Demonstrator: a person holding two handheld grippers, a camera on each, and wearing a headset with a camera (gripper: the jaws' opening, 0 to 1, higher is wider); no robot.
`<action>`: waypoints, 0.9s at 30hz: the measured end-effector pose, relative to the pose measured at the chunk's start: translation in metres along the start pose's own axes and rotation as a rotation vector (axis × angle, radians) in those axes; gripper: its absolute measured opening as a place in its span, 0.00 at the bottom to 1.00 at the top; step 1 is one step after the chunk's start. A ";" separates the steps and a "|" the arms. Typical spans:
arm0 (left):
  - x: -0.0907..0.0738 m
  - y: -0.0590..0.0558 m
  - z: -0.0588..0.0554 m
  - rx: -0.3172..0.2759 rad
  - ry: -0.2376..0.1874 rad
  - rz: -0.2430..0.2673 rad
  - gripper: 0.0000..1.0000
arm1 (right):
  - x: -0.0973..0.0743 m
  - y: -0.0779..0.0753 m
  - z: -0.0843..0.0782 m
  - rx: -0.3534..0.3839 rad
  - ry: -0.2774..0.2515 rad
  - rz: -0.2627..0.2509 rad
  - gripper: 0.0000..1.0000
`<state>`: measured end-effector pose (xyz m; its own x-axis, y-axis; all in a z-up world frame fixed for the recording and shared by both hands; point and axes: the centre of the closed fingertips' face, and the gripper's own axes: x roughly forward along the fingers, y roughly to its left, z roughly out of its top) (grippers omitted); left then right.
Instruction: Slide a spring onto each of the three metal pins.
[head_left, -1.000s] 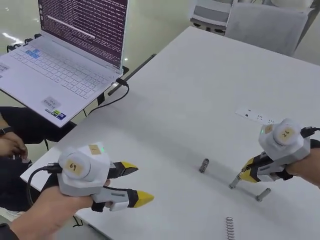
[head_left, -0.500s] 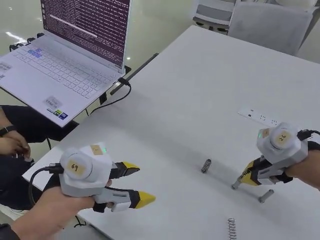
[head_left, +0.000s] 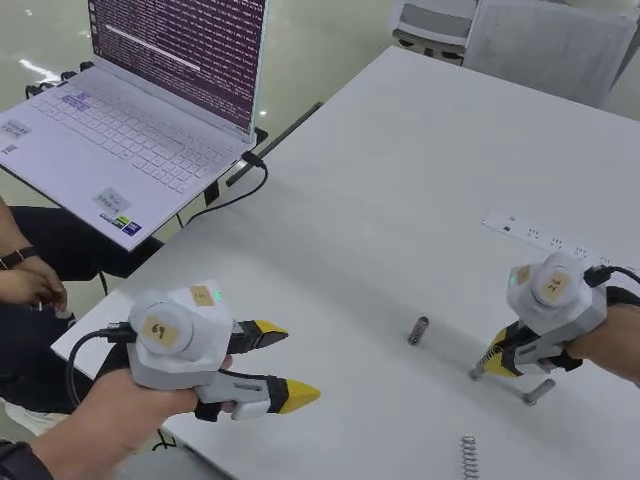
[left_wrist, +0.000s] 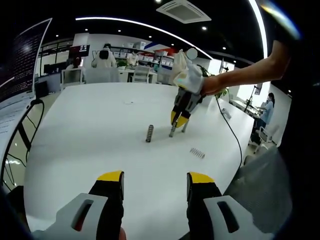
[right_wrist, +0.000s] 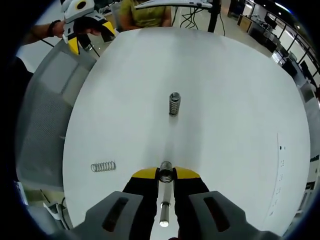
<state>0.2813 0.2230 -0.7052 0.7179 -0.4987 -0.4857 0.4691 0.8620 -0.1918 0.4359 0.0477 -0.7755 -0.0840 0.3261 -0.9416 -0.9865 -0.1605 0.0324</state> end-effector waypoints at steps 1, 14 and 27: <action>0.000 0.000 0.000 0.000 0.001 0.000 0.45 | 0.001 0.000 0.000 -0.001 0.004 -0.001 0.09; 0.000 0.002 0.000 -0.003 0.002 0.004 0.44 | 0.011 -0.003 -0.002 -0.012 0.026 0.010 0.09; 0.000 0.003 0.001 -0.001 0.004 0.005 0.44 | 0.009 -0.003 -0.005 0.004 0.029 0.009 0.12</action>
<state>0.2829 0.2257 -0.7050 0.7183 -0.4939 -0.4900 0.4648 0.8647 -0.1903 0.4388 0.0465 -0.7854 -0.0886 0.2975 -0.9506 -0.9863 -0.1596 0.0420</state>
